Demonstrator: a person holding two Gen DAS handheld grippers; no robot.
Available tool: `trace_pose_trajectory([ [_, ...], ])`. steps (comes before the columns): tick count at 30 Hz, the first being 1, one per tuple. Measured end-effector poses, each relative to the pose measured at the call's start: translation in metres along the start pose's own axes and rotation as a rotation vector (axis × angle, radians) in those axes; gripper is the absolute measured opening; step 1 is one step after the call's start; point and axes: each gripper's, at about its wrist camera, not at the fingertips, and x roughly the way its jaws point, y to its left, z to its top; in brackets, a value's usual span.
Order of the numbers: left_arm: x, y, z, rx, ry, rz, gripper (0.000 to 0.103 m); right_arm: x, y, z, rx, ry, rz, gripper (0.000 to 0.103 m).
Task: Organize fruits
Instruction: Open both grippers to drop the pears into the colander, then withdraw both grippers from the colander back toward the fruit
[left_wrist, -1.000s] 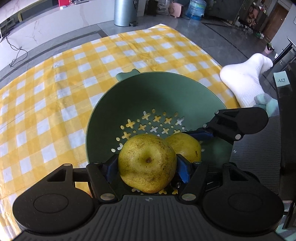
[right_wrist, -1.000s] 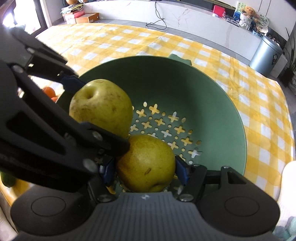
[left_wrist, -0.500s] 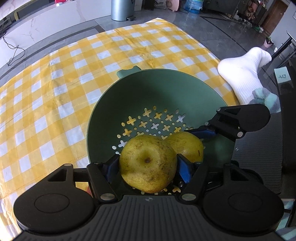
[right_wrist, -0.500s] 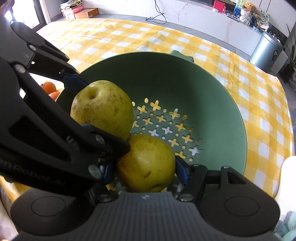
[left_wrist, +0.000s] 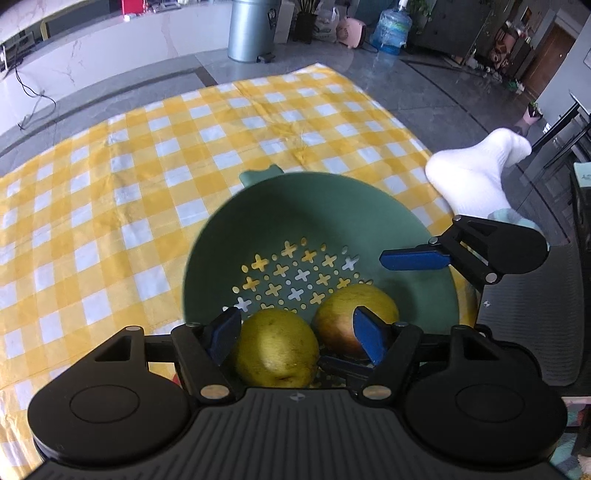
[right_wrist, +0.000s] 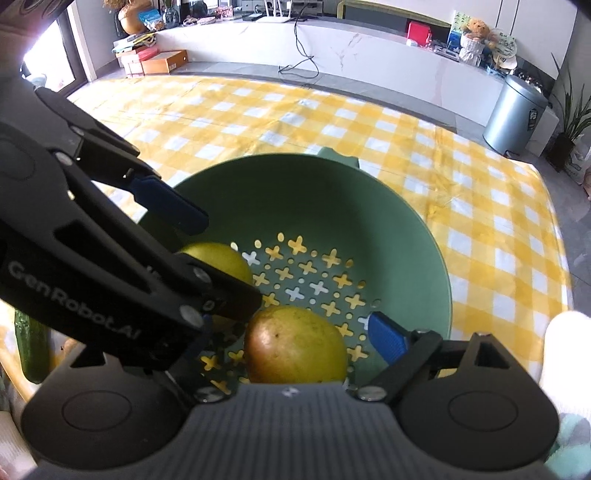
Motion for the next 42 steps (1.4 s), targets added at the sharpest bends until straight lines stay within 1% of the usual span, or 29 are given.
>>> trace_pose_trajectory([
  [5,-0.029,-0.001,-0.004,0.012,-0.058,0.012,0.081,-0.007,0.006,-0.003,0.017,-0.034,-0.031,0.088],
  [8,-0.047,-0.002,-0.009,0.031,-0.095,0.014,0.081,-0.013,0.011,-0.006,0.055,-0.069,-0.067,0.093],
  [9,-0.054,-0.003,-0.012,0.043,-0.107,0.018,0.081,-0.016,0.013,-0.008,0.071,-0.088,-0.076,0.095],
  [12,-0.072,-0.002,-0.022,0.089,-0.145,0.034,0.08,-0.029,0.018,-0.014,0.122,-0.15,-0.077,0.095],
  [17,-0.105,0.01,-0.049,0.14,-0.218,0.088,0.08,-0.045,0.032,-0.027,0.168,-0.297,-0.086,0.096],
  [19,-0.117,0.018,-0.062,0.165,-0.226,0.112,0.081,-0.048,0.04,-0.034,0.212,-0.346,-0.087,0.096],
  [22,-0.134,0.031,-0.082,0.214,-0.236,0.164,0.081,-0.06,0.057,-0.047,0.281,-0.414,-0.051,0.096],
  [24,-0.145,0.04,-0.096,0.249,-0.239,0.199,0.081,-0.069,0.074,-0.053,0.278,-0.471,-0.03,0.097],
  [25,-0.15,0.045,-0.103,0.266,-0.241,0.212,0.08,-0.072,0.085,-0.056,0.261,-0.498,-0.031,0.099],
  [28,-0.163,0.063,-0.127,0.309,-0.245,0.239,0.081,-0.08,0.119,-0.061,0.186,-0.555,-0.046,0.099],
  [30,-0.166,0.076,-0.148,0.334,-0.259,0.281,0.081,-0.082,0.14,-0.065,0.153,-0.583,-0.052,0.099],
  [32,-0.163,0.091,-0.171,0.376,-0.276,0.361,0.081,-0.083,0.157,-0.07,0.144,-0.6,-0.061,0.099],
  [34,-0.158,0.105,-0.197,0.432,-0.303,0.448,0.08,-0.081,0.168,-0.074,0.146,-0.596,-0.069,0.099],
  [35,-0.156,0.114,-0.209,0.451,-0.309,0.477,0.08,-0.08,0.173,-0.076,0.146,-0.593,-0.069,0.099],
  [38,-0.151,0.14,-0.235,0.473,-0.304,0.55,0.079,-0.077,0.181,-0.083,0.159,-0.577,-0.08,0.099],
  [42,-0.145,0.171,-0.263,0.479,-0.299,0.616,0.079,-0.073,0.184,-0.086,0.214,-0.557,-0.097,0.099],
])
